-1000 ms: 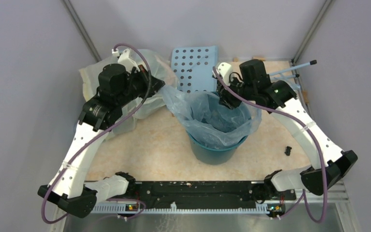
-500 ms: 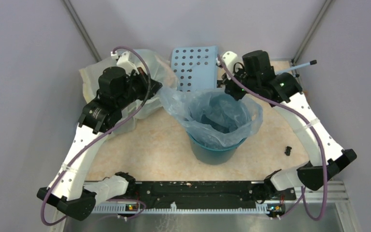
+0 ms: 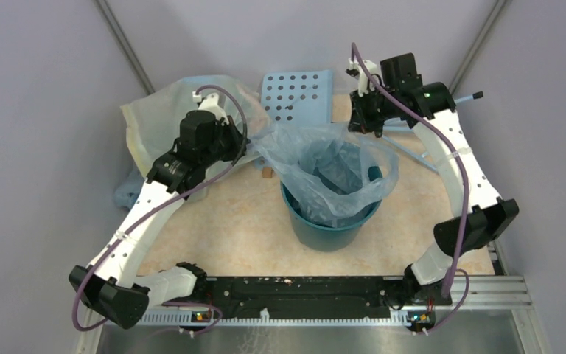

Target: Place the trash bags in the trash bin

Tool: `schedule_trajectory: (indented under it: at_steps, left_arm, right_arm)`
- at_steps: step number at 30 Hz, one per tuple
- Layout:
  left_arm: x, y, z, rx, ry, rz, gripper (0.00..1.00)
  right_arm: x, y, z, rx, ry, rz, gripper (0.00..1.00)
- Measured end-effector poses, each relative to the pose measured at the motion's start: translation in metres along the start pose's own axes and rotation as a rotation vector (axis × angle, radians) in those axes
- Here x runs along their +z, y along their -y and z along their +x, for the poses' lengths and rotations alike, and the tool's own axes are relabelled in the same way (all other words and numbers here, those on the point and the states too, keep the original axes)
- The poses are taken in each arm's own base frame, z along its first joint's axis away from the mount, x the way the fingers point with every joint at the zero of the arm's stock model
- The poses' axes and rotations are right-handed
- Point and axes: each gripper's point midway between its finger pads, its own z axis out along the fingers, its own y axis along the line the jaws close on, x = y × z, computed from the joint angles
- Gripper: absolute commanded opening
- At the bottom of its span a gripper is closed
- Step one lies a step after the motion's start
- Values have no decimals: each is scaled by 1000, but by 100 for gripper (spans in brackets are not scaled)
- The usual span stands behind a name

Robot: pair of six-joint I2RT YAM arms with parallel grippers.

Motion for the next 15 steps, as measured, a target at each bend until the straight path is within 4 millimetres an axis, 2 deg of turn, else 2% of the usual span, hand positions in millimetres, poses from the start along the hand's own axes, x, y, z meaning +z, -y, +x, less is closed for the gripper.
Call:
schedule_trajectory:
  at_steps: [4, 6, 8, 11, 13, 15]
  left_arm:
    - [13, -11, 15, 3, -15, -21, 0]
    - [19, -18, 30, 0, -42, -26, 0]
    - [25, -26, 49, -7, -83, -36, 0]
    - [29, -33, 70, -20, -134, -41, 0]
    - [30, -34, 73, -29, -142, -40, 0]
    - [28, -31, 71, -34, -132, -27, 0]
  right_arm:
    - [24, 10, 16, 75, -81, -9, 1]
    - [28, 14, 24, 108, -104, -6, 11]
    - [29, 20, 33, 151, -131, 4, 27]
    - [27, 30, 37, 194, -143, 35, 42]
    - [25, 33, 38, 207, -146, 58, 49]
    - [21, 36, 37, 224, -146, 85, 52]
